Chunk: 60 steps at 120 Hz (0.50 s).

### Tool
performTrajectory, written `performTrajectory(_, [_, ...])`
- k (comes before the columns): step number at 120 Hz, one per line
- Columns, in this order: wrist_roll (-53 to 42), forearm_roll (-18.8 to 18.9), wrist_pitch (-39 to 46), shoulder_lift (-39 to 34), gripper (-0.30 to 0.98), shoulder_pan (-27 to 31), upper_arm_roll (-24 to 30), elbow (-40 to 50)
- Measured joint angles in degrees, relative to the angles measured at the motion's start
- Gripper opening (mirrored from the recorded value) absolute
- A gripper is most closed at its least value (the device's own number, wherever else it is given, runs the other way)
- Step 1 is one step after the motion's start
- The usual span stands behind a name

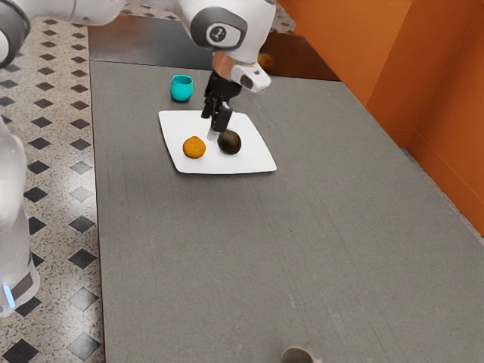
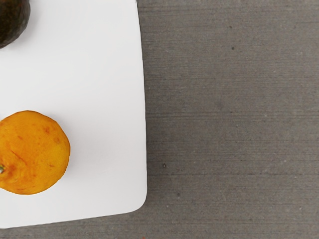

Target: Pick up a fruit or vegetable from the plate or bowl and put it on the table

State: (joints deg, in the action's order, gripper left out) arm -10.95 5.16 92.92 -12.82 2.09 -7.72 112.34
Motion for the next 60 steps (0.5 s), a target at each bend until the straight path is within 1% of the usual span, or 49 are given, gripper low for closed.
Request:
performTrajectory(6, [-1.2,-0.2,3.2,1.2,0.69,2.6,0.0,0.3])
performTrajectory(17, [-3.5,-1.3,7.4,6.6,0.69,6.2,0.0,-2.3])
performTrajectory(30, [-6.0,-2.6,10.4,8.6,0.69,9.1,0.0,-2.5])
performTrajectory(35, [-6.9,-3.5,11.2,9.0,0.69,9.9,0.0,-1.4])
performTrajectory(46, [-8.3,-4.7,12.5,7.9,0.69,10.7,0.0,2.8])
performTrajectory(54, [-9.1,-5.2,13.1,4.0,0.69,12.2,0.0,6.9])
performTrajectory(60, [-9.7,-5.4,13.5,2.6,0.69,13.3,-0.1,8.5])
